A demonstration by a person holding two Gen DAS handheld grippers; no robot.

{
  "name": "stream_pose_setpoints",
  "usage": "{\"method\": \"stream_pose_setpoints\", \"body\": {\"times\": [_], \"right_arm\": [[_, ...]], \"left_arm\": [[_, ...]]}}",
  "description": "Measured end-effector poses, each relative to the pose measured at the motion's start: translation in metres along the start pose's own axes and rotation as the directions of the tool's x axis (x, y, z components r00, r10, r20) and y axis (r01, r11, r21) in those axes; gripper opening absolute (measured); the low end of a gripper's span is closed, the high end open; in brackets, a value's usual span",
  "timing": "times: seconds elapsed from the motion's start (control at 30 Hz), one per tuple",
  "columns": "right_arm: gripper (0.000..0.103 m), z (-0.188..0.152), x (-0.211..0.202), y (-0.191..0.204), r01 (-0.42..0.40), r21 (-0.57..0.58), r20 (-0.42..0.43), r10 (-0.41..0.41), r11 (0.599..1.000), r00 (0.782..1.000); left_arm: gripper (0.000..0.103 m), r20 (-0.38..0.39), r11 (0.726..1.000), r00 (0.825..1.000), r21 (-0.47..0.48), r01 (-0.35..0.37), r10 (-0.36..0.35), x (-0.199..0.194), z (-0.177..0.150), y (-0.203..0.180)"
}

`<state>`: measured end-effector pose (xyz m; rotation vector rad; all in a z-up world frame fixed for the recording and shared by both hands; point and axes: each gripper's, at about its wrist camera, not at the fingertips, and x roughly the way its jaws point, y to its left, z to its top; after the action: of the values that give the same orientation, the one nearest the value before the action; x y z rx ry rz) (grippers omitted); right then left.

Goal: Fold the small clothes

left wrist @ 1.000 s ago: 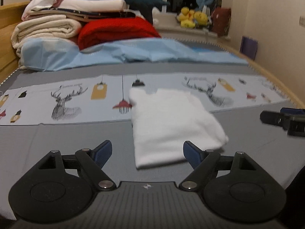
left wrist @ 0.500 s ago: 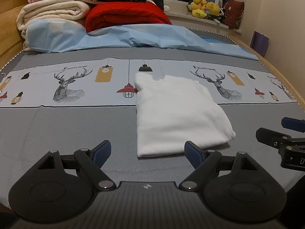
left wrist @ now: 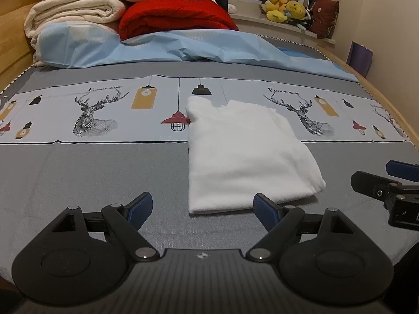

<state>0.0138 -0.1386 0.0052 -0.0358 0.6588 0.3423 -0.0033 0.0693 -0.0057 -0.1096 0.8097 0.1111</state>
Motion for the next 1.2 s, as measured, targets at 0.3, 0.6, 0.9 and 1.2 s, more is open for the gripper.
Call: {"method": "stream_pose_setpoints", "body": {"times": [0.3,0.6,0.9,1.2], "right_arm": [[0.092,0.0008,0.0020,-0.0062,-0.018,0.031,-0.015,0.018,0.999,1.000],[0.092,0.0012,0.0032,-0.0066,-0.022,0.030,-0.021,0.023,0.999,1.000],[0.092,0.0006,0.0047,-0.0064,-0.023,0.034,-0.027,0.024,0.999,0.999],[0.092,0.0004,0.0070,-0.0066,-0.024,0.045,-0.035,0.025,0.999,0.999]], "left_arm": [[0.088,0.001,1.000,1.000,-0.001,0.004,-0.004,-0.0001,0.0006,0.0006],[0.088,0.002,1.000,1.000,-0.002,0.011,-0.011,0.0004,0.0003,0.0008],[0.088,0.004,1.000,1.000,0.005,0.017,-0.017,0.0009,0.0002,-0.0004],[0.088,0.004,1.000,1.000,0.010,0.020,-0.020,0.0013,0.0000,-0.0011]]}}
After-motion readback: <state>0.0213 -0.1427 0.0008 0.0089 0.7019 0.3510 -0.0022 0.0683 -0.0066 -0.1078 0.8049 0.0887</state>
